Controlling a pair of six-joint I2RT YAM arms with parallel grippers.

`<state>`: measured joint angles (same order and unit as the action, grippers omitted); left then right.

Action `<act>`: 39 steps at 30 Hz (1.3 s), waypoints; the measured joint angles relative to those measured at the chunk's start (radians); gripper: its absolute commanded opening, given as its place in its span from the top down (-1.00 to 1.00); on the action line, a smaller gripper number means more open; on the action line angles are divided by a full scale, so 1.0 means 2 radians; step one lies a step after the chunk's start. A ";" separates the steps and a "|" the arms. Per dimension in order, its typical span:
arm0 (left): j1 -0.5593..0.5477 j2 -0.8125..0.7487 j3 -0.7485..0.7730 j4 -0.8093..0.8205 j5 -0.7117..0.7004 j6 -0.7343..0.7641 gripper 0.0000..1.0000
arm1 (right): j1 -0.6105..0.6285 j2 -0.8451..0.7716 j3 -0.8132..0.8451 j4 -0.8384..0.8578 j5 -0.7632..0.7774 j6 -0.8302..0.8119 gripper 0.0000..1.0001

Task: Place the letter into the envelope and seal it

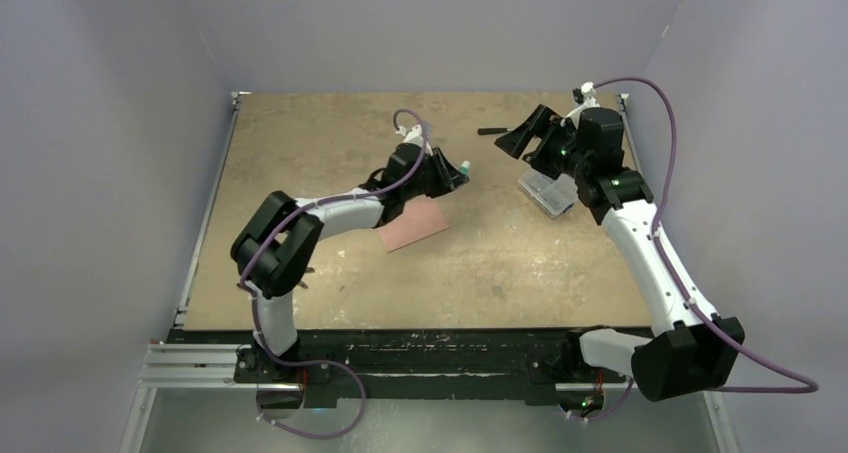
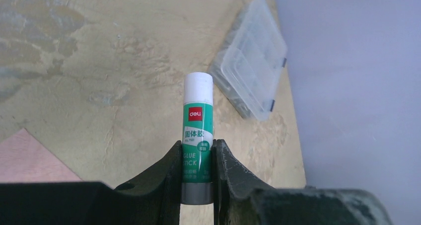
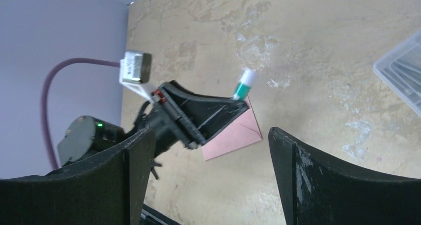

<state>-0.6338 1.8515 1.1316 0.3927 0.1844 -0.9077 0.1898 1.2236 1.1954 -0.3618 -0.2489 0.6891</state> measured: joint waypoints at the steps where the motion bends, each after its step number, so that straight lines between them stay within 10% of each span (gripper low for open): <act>1: -0.014 0.012 0.010 -0.010 -0.030 -0.012 0.93 | 0.000 -0.005 -0.005 -0.001 0.000 0.000 -0.68; 17: -0.123 0.183 0.117 -0.035 -0.241 -0.118 0.68 | 0.000 -0.050 -0.030 -0.023 0.000 -0.015 -0.67; 27: -0.126 0.200 0.124 0.010 -0.224 -0.148 0.09 | 0.000 -0.051 -0.031 -0.036 -0.001 -0.031 -0.72; 39: -0.126 0.141 0.092 -0.007 -0.191 -0.077 0.03 | 0.000 -0.051 -0.027 -0.051 0.006 -0.036 -0.70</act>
<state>-0.8860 2.1338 1.3155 0.3786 -0.1978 -1.0626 0.1898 1.1206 1.1419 -0.4641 -0.2363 0.6178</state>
